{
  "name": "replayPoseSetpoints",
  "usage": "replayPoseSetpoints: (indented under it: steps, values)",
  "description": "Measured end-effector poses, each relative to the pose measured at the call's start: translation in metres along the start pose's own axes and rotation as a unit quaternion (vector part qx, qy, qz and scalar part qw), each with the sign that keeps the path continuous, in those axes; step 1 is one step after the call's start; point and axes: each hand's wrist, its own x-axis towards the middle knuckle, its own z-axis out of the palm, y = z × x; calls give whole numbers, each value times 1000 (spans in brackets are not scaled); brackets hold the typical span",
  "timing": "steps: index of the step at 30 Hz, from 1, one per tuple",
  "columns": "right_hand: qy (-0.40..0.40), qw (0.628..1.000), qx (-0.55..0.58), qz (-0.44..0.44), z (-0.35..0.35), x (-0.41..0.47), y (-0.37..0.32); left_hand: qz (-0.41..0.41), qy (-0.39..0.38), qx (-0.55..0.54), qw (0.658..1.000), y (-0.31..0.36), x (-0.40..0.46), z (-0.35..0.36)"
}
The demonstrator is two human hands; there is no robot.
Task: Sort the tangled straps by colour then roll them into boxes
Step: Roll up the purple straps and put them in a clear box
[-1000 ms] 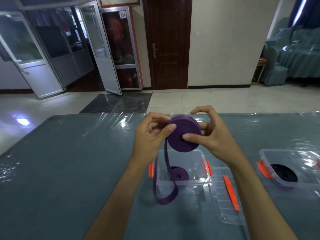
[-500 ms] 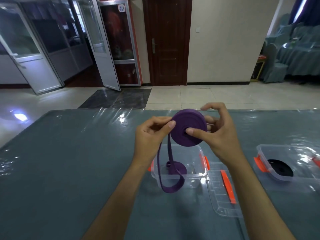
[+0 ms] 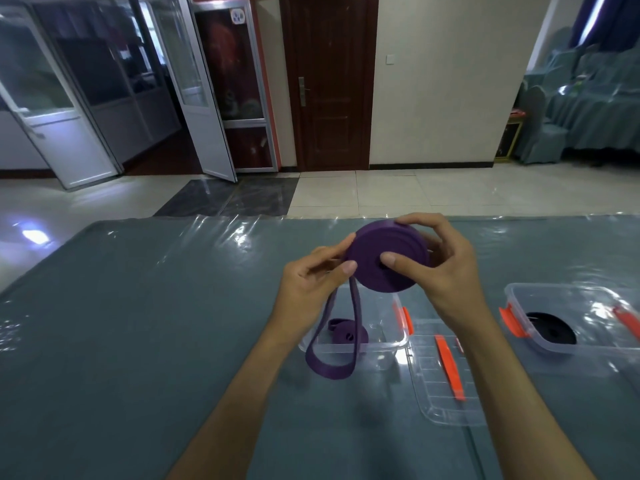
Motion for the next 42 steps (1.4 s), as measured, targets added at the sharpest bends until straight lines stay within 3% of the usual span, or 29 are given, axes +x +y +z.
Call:
replayPoseSetpoints:
  steps: [6,11,16,22,27,30,33,38,42]
  values:
    - [-54,998,-2,34,-6,0,6,45,102,18,994,9,-1,11]
    - [-8,1000,0,2,-4,-2,7,4,13,13,1000,4,-1,4]
    - [-97,993,-33,50,-3,0,12,38,76,67,994,6,-1,2]
    - [-39,999,-20,31,4,0,17,27,-10,84,996,2,3,-8]
    - [-115,992,-49,27,4,4,11,16,80,42,996,-1,1,-6]
    - [-77,997,-27,-11,8,7,11,-21,23,4,1000,-6,0,-13]
    - [-68,997,-38,21,12,6,23,-6,-14,59,998,-2,6,-19]
    - [-113,992,-33,52,11,10,30,-23,105,64,992,-8,5,-13]
    - [-41,998,-30,34,11,9,38,-80,-25,60,995,-10,6,-30]
